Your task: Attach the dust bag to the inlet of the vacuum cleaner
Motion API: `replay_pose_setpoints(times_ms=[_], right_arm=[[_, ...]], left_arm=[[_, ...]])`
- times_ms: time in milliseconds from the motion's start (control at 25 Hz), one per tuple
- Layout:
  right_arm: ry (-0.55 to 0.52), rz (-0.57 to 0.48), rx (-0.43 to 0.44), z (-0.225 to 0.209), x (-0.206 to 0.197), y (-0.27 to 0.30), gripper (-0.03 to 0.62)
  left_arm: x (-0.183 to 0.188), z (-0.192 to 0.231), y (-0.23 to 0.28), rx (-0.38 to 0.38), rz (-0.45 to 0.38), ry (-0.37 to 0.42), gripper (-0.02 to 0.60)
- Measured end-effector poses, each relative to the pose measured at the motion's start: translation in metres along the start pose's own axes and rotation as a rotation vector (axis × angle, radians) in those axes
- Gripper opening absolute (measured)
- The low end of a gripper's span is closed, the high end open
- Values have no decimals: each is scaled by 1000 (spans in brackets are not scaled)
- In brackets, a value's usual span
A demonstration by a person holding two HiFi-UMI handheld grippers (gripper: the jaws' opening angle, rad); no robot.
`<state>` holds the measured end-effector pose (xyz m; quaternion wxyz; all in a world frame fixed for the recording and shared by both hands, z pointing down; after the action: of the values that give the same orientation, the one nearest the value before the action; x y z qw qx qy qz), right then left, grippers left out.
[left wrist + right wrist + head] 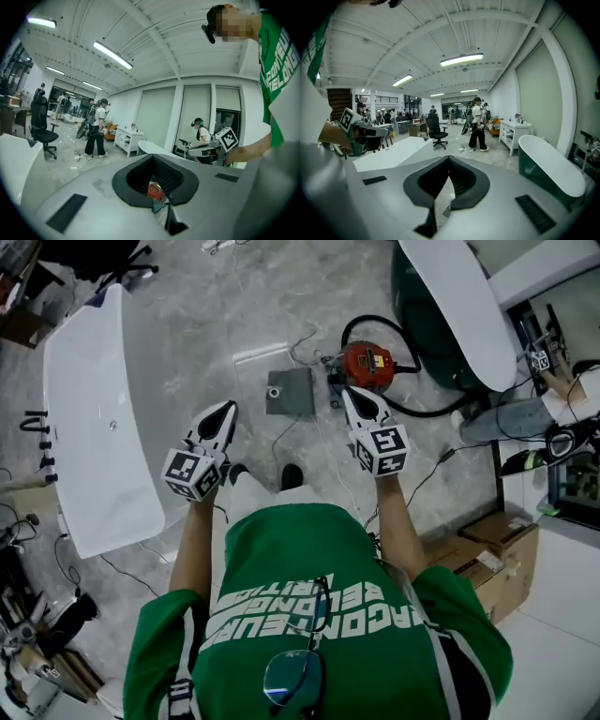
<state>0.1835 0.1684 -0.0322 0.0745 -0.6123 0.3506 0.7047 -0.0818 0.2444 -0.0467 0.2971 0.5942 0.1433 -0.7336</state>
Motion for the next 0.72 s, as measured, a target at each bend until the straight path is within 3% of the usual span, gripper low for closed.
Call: replay_pose_setpoints(times_ms=[280,720], right_arm=[[18,26,-64,7,8,45,6],[94,79,-261,13,39,127,6]], left_arm=[[11,57,39,-141,-11,-3,3],[40,163,121,-415,51,-8,3]])
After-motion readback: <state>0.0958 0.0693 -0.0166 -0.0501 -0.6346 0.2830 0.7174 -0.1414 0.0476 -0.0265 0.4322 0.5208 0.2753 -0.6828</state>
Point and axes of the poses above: the fingertips, and each gripper's own axes: y forward along the fingers, z to its left, x out of its top, the point moved 4 cm from there along -y, backward along the fingers, and after that the axes turned 7 degrees about -x, right-handed, at the moved point
